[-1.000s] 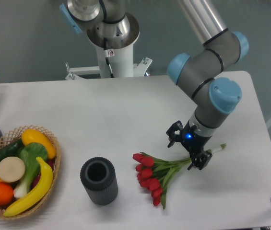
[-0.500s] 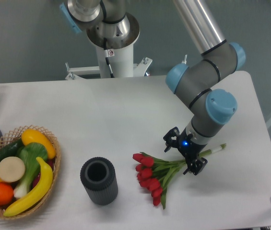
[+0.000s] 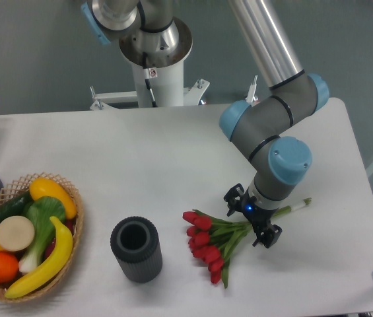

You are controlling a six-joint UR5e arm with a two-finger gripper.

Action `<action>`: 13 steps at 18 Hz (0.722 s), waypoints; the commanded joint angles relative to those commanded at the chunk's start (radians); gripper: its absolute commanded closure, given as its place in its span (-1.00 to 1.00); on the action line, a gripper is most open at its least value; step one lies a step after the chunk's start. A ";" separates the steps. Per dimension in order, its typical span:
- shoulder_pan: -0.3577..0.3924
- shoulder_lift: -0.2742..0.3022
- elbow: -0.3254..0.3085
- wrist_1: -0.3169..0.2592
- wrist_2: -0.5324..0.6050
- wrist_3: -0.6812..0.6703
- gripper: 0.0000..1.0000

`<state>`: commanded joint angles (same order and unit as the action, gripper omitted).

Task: Pick up the flowers from the table
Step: 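Lower the gripper around the tulip stems beside the string tie, then close the gripper on the tulip stems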

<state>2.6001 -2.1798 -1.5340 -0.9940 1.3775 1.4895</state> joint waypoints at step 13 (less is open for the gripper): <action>0.000 0.006 -0.043 0.035 -0.037 0.000 -1.00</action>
<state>2.6001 -2.1737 -1.5769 -0.9587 1.3407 1.4895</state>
